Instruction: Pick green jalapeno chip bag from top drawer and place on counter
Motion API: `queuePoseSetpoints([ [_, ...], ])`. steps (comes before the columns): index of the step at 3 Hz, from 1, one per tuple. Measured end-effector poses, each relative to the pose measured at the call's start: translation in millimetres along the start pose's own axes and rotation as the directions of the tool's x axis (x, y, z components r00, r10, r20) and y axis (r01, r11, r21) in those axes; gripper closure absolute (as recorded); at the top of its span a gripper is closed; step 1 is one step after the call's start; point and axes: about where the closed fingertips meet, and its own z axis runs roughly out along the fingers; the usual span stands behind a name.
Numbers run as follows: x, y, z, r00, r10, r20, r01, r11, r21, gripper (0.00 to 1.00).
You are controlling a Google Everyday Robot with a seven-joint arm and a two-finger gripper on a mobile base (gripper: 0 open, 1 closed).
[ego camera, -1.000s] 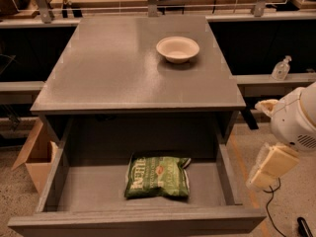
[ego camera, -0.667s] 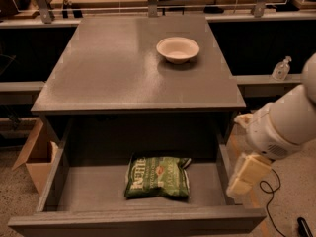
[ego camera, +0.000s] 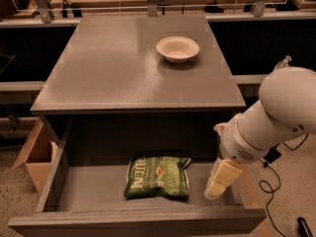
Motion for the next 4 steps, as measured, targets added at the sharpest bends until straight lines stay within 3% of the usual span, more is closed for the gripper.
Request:
queuePoseSetpoints([
  [3,-30.9,-30.7,72.7,0.990,0.116,0.085,-0.119,0.9926,0.025,0.00],
  [4,-39.1,-31.4,100.0,0.985,0.141,0.101,-0.141,0.9900,-0.005,0.00],
])
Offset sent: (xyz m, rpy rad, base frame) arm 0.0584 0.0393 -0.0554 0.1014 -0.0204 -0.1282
